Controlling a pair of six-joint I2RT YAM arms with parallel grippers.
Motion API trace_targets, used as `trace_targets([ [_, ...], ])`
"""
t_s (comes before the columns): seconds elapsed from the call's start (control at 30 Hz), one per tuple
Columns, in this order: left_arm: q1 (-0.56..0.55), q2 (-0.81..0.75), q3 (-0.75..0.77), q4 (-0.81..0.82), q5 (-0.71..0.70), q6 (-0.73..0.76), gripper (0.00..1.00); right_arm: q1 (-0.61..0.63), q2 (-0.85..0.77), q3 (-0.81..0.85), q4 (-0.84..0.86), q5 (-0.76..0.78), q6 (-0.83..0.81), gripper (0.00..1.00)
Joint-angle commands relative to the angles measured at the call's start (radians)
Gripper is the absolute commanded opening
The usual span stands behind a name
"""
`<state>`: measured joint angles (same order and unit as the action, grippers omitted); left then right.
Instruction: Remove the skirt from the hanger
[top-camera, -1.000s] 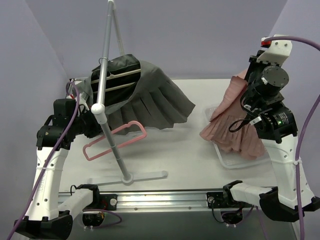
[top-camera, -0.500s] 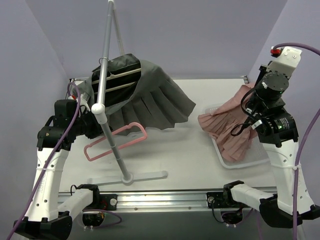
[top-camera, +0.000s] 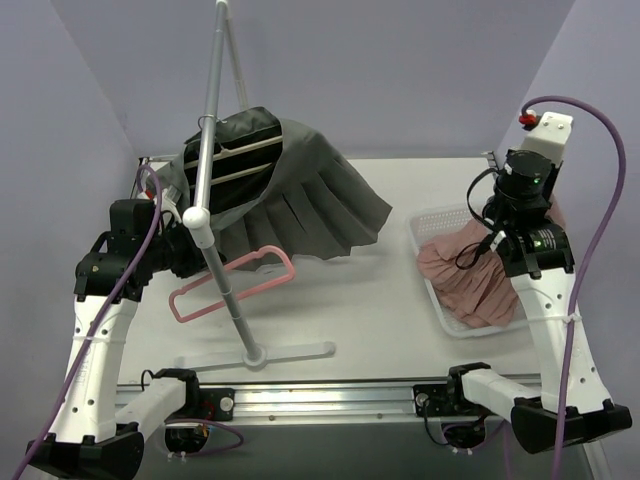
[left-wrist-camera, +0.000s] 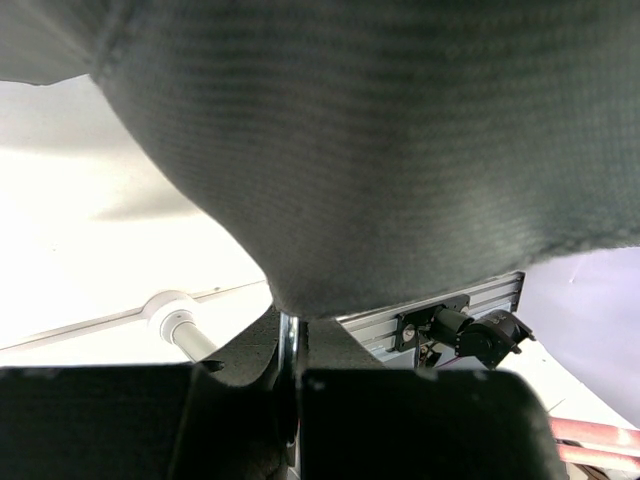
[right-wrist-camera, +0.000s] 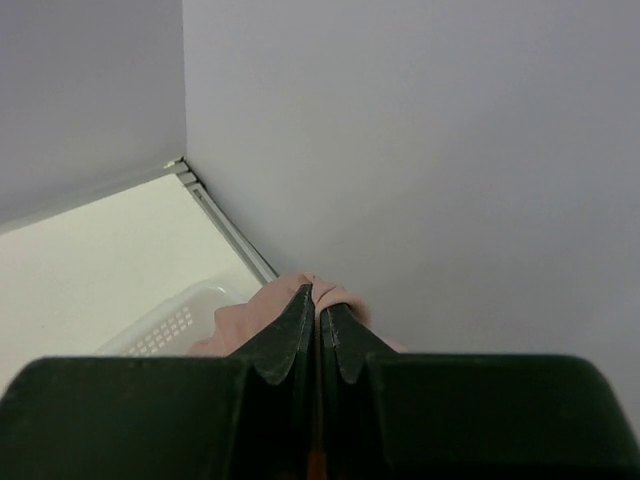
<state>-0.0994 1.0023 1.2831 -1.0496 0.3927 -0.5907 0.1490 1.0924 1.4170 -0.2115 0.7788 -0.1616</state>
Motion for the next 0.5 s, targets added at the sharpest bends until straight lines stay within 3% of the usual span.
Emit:
trace_targets([
  [0.0,-0.008,-0.016,0.002,0.017,0.015,-0.003,0.02,-0.011,0.003,-0.041,0.012,-0.022,0.049,0.00],
  [0.17,-0.008,-0.021,-0.007,0.017,0.012,-0.006,0.02,-0.031,0.003,-0.111,-0.021,-0.133,0.184,0.00],
  [0.47,-0.008,-0.021,-0.005,0.008,-0.023,0.003,0.02,-0.037,-0.075,-0.279,-0.230,-0.398,0.485,0.00],
])
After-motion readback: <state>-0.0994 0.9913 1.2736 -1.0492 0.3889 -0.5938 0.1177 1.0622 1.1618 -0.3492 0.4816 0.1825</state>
